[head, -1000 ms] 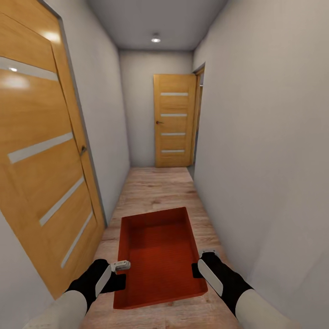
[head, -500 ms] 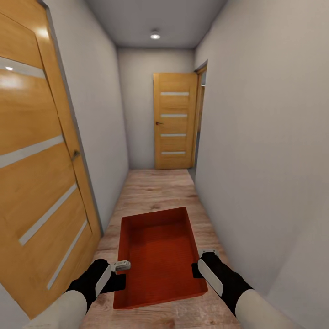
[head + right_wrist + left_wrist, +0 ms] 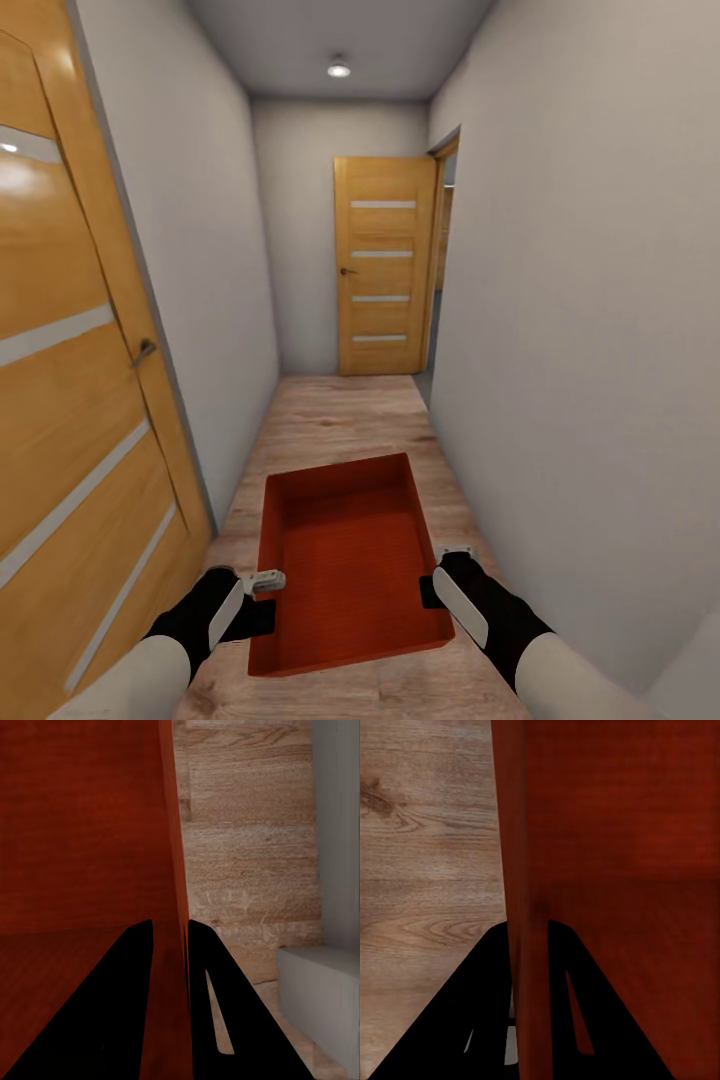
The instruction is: Move the two storage containers from the living room to the garage. In the garage, place one container on the floor and stack the other container on top of it (either order is fine).
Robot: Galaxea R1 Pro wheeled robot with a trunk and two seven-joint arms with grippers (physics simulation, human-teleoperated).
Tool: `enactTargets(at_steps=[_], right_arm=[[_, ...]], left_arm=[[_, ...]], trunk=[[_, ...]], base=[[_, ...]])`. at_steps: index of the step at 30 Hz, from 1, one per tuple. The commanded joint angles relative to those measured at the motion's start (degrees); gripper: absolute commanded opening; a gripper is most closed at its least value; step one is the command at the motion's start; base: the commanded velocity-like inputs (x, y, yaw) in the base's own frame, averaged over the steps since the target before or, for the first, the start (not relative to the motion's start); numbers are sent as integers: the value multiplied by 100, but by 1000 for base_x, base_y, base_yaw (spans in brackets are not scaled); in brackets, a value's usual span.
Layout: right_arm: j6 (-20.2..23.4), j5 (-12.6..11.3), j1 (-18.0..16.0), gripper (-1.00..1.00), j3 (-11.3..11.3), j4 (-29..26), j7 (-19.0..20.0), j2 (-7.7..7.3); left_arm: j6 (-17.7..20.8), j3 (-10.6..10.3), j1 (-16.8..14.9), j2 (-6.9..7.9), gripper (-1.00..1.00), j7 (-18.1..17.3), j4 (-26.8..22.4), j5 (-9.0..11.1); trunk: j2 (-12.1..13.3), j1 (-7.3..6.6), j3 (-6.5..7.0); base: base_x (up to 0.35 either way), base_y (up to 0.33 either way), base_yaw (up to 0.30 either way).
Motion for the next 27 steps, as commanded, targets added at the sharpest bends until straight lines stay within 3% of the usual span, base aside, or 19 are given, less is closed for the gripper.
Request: enactTargets(at_steps=[1, 27], right_arm=[[18, -110, -1, -100, 72, -1, -50, 1], [16, -110, -1, -100, 72, -1, -50, 1]], left_arm=[[28, 47, -7, -21, -100, 19, -13, 71], [28, 52, -7, -21, -100, 19, -13, 71]], trunk=[[-5, 4, -7], [-5, 4, -7]], base=[[334, 0, 0], [334, 0, 0]])
